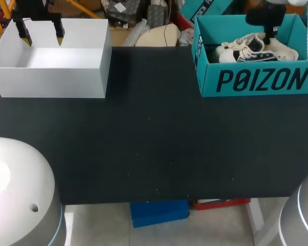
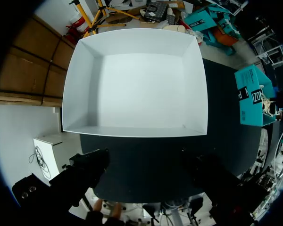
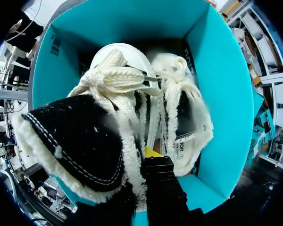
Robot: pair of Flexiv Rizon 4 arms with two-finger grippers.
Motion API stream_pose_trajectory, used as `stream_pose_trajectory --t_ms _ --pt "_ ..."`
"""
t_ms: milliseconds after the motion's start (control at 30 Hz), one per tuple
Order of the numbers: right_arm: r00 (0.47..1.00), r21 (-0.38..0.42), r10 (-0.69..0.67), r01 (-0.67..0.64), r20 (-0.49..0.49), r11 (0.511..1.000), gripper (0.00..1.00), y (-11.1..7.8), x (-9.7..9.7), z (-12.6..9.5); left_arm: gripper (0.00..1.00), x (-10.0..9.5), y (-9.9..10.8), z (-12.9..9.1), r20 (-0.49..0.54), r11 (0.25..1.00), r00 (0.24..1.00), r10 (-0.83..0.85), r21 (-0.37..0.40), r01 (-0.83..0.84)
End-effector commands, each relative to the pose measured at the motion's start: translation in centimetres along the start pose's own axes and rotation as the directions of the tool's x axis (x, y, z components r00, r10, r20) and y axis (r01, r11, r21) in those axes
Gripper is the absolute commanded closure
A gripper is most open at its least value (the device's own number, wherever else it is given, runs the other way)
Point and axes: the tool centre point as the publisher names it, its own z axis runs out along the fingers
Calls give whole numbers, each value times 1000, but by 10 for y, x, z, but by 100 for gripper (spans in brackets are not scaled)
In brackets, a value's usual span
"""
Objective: Take the shoe out of the shoebox, open the shoe tongue, remove and reinsert the insole, then place the shoe into the shoebox
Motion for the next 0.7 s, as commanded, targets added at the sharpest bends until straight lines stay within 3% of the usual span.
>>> stream_pose_trajectory --t_ms 33,233,400,567,700 --pt "997 10 -4 3 80 1000 100 -2 20 -66 0 0 0 0 0 1000 1000 0 0 0" --pt "989 59 -14 5 149 998 100 0 21 -116 0 0 0 0 0 1000 1000 0 0 0" --pt "981 111 -22 1 193 994 100 13 34 -155 0 0 0 0 0 1000 1000 0 0 0" --pt "970 133 -9 -24 241 991 100 47 62 -194 0 0 0 0 0 1000 1000 0 0 0" --pt "963 134 2 -40 269 990 100 86 99 -213 0 0 0 0 0 1000 1000 0 0 0"
